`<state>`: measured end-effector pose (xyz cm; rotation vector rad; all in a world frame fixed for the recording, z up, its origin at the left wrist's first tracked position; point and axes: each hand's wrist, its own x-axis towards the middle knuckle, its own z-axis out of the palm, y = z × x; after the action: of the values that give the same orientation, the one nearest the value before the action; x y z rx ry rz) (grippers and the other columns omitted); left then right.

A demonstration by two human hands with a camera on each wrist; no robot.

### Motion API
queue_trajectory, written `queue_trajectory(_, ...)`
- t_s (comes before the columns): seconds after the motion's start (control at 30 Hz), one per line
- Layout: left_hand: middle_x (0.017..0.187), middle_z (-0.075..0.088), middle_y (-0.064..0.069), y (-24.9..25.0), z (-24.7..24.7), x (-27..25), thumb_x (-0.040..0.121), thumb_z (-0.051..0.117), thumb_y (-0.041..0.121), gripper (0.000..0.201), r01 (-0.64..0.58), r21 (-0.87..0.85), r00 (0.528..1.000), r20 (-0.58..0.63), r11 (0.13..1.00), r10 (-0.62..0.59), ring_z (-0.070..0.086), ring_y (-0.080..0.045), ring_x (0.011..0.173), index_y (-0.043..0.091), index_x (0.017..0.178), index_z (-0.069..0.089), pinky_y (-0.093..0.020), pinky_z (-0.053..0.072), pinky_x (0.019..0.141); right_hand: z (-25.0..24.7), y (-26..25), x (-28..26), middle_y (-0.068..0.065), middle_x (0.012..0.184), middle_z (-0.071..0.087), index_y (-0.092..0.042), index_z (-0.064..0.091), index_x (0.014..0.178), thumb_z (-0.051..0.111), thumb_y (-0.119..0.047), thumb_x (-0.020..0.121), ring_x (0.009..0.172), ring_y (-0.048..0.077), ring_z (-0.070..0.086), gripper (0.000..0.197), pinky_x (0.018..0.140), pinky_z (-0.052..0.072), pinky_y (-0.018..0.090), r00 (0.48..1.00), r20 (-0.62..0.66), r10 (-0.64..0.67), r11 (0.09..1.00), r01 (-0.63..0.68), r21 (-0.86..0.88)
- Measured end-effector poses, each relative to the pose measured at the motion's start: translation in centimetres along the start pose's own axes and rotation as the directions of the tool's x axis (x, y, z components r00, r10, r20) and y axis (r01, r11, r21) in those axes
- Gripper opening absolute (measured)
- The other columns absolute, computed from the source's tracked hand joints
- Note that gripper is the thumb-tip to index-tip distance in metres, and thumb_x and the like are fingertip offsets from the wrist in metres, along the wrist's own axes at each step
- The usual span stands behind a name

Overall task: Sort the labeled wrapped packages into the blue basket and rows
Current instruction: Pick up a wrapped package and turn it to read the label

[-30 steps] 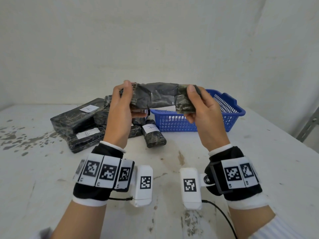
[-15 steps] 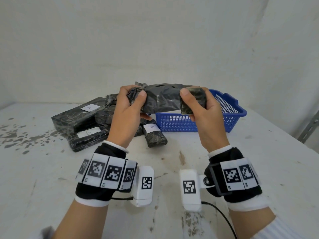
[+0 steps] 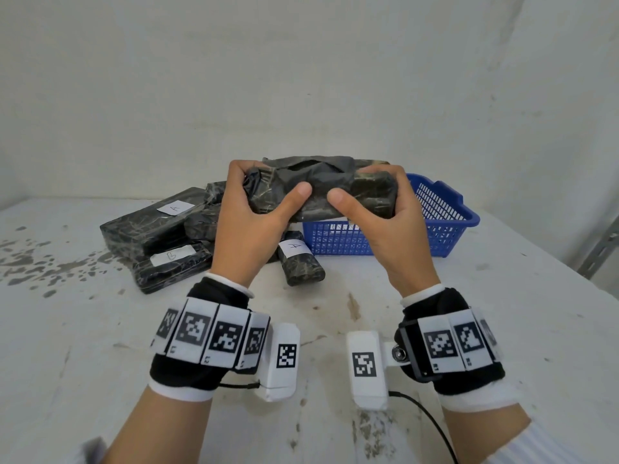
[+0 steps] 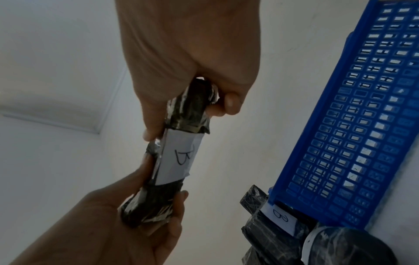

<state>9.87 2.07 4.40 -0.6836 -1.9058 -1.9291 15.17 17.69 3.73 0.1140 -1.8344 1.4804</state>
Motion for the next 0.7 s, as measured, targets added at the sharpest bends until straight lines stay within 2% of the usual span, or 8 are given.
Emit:
queue_trajectory(0.07, 0.106, 0.065, 0.0, -0.1, -0.1, 0.1, 0.076, 0.08, 0.038, 0.041, -0.016, 0.021, 1.0, 0.007, 1.0, 0.016, 0.065, -0.016, 0.097, 0.029, 0.1, 0.049, -0.045, 0.054, 0.087, 0.1, 0.0, -0.1, 0.008, 0.115, 0.065, -0.036, 0.062, 0.101, 0.08, -0.051, 0.072, 0.104, 0.023, 0.067, 0.037, 0.091, 0.056, 0.048, 1.0, -0.015, -0.004, 1.0, 0.004, -0.012)
queue_trajectory(0.17, 0.094, 0.064, 0.002, 0.1, -0.1, 0.0, 0.07, 0.077, 0.055, 0.043, 0.026, -0.032, 1.0, 0.012, 0.999, -0.026, 0.062, -0.015, 0.08, 0.03, 0.093, 0.051, -0.036, 0.051, 0.07, 0.1, -0.2, 0.0, 0.007, 0.113, 0.064, -0.039, 0.062, 0.095, 0.073, -0.054, 0.08, 0.097, 0.017, 0.064, 0.024, 0.077, 0.056, 0.033, 1.0, -0.019, 0.024, 0.999, -0.024, 0.021)
queue_trajectory(0.23, 0.091, 0.062, -0.001, 0.1, -0.1, 0.1, 0.075, 0.073, 0.056, 0.041, 0.06, -0.051, 0.998, -0.006, 0.997, -0.06, 0.062, -0.02, 0.079, 0.024, 0.091, 0.053, -0.039, 0.054, 0.064, -0.1, -0.5, 0.2, 0.003, 0.107, 0.062, -0.037, 0.063, 0.1, 0.064, -0.041, 0.095, 0.089, 0.01, 0.059, 0.006, 0.066, 0.047, 0.019, 0.999, -0.011, 0.05, 0.992, -0.048, 0.116)
queue_trajectory(0.3, 0.094, 0.06, -0.001, 0.1, 0.0, 0.1, 0.084, 0.072, 0.035, 0.027, 0.06, -0.128, 0.998, -0.019, 0.99, -0.063, 0.063, -0.013, 0.083, 0.018, 0.093, 0.053, -0.027, 0.054, 0.057, -0.4, -0.6, 0.3, 0.002, 0.109, 0.061, -0.039, 0.056, 0.12, 0.059, -0.021, 0.1, 0.087, 0.008, 0.058, 0.027, 0.063, 0.047, 0.016, 0.999, -0.018, 0.039, 0.982, -0.035, 0.183)
queue_trajectory(0.4, 0.118, 0.06, -0.005, -0.3, -0.2, 0.3, 0.085, 0.072, 0.021, 0.042, -0.001, -0.176, 1.0, 0.025, 0.984, 0.006, 0.063, -0.013, 0.105, 0.03, 0.117, 0.046, -0.023, 0.054, 0.076, -0.8, -0.4, 0.6, 0.005, 0.112, 0.065, -0.035, 0.04, 0.142, 0.061, -0.01, 0.097, 0.09, 0.008, 0.064, 0.055, 0.068, 0.053, 0.022, 0.996, -0.04, 0.083, 0.973, -0.072, 0.22)
queue_trajectory(0.47, 0.13, 0.058, -0.004, -0.5, -0.3, 0.4, 0.085, 0.071, 0.025, 0.061, 0.047, -0.185, 0.997, 0.075, 0.982, -0.034, 0.061, -0.015, 0.115, 0.036, 0.134, 0.036, -0.029, 0.053, 0.089, -0.9, -0.3, 0.7, -0.001, 0.115, 0.067, -0.025, 0.048, 0.141, 0.06, -0.01, 0.098, 0.093, 0.006, 0.065, 0.047, 0.068, 0.054, 0.022, 0.993, -0.032, 0.114, 0.977, -0.106, 0.187)
queue_trajectory(0.53, 0.133, 0.057, 0.001, -0.6, -0.3, 0.5, 0.086, 0.069, 0.028, 0.065, 0.128, -0.229, 0.989, 0.108, 0.965, -0.105, 0.06, -0.014, 0.117, 0.03, 0.141, 0.034, -0.033, 0.053, 0.093, -1.0, -0.3, 0.7, -0.007, 0.11, 0.067, -0.024, 0.054, 0.136, 0.059, -0.017, 0.1, 0.086, 0.006, 0.061, 0.037, 0.06, 0.05, 0.021, 0.991, -0.036, 0.132, 0.977, -0.123, 0.176)
queue_trajectory(0.7, 0.117, 0.058, 0.004, 0.0, -0.2, 0.5, 0.099, 0.052, 0.024, 0.022, 0.141, -0.269, 0.99, 0.053, 0.953, -0.132, 0.067, -0.018, 0.1, 0.027, 0.12, 0.045, -0.029, 0.058, 0.06, -0.8, -0.6, 0.6, -0.005, 0.113, 0.068, -0.026, 0.058, 0.127, 0.056, -0.026, 0.101, 0.092, 0.007, 0.063, 0.026, 0.061, 0.051, 0.019, 0.993, -0.022, 0.112, 0.977, -0.106, 0.187)
